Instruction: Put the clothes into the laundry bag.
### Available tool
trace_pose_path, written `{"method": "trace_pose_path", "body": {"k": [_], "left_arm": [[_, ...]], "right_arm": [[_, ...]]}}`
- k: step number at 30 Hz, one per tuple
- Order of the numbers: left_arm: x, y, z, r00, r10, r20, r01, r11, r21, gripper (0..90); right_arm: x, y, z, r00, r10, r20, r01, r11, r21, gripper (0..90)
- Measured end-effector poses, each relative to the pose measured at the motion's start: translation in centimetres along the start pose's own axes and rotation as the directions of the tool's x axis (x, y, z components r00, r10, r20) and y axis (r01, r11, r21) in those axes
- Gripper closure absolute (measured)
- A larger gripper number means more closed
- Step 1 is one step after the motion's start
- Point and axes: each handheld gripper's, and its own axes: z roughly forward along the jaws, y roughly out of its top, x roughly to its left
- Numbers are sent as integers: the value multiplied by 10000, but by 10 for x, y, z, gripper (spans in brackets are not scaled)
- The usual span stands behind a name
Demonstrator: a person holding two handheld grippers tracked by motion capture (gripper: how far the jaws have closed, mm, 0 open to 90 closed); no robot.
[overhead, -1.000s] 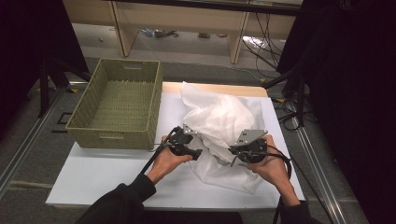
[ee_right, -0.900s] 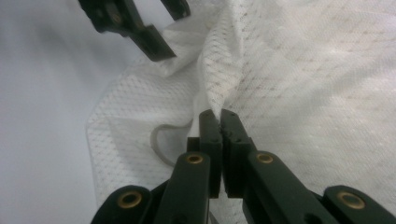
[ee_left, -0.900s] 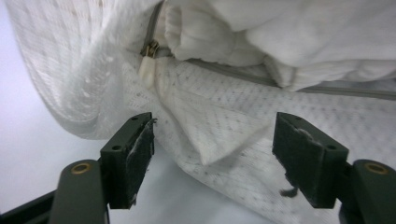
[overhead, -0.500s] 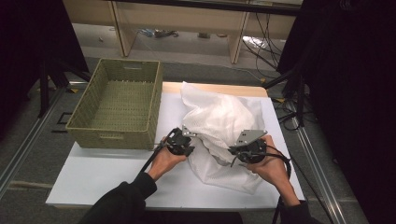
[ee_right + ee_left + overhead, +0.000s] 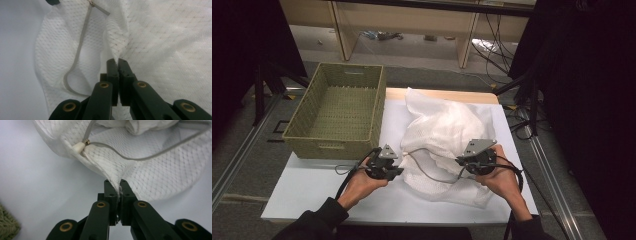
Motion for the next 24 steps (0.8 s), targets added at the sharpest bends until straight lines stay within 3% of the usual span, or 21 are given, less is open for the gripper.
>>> {"method": "trace_pose_path", "body": {"k": [3,7,9,11,14,15,18,20,21,22,23,24], "left_arm": [[-1,-14,-11,9999,70,88,-73,9996,264,869],[-4,-33,-20,9997,162,166,-170,9985,527,868],[-6,-42,-26,9998,81,157,-92,9973,732,791],[-11,-35,-30,9998,38,-193,-31,9992,393,622],[-23,-15,-39,9990,97,-446,-119,9987,-494,519],[-27,-10,-40,9983,219,-536,-249,9981,-562,511],[-45,8,-33,9984,504,257,-481,9955,-819,516],[-55,20,-16,9953,558,786,-502,9962,-709,514],[-58,26,-5,9908,557,1230,-487,9970,-596,502],[-62,31,7,9902,130,1394,-44,9981,-616,482],[-63,37,19,9869,139,1608,-47,9983,-574,461],[-66,41,31,9869,-167,1605,222,9992,-325,431]], "right_arm": [[0,-1,-2,9998,189,-102,-190,9998,-61,899],[1,-1,-4,10000,84,-52,-85,10000,-26,899],[4,-1,-6,9998,140,-122,-140,9999,-31,899],[3,-1,-6,10000,-36,-36,37,10000,28,899],[7,-1,-8,9999,-35,-144,35,10000,40,899],[7,-1,-9,9999,-71,-145,71,10000,3,899],[7,-2,-10,9998,-111,-154,111,9999,4,899],[7,-1,-8,9997,35,-223,-36,10000,-36,899],[7,-1,-7,9998,14,-219,-15,10000,-33,899],[6,-2,-7,9998,-88,-196,89,10000,22,899],[7,-2,-7,9997,2,-228,-2,10000,-26,899],[8,-3,-8,9996,92,-274,-92,10000,-21,899]]}}
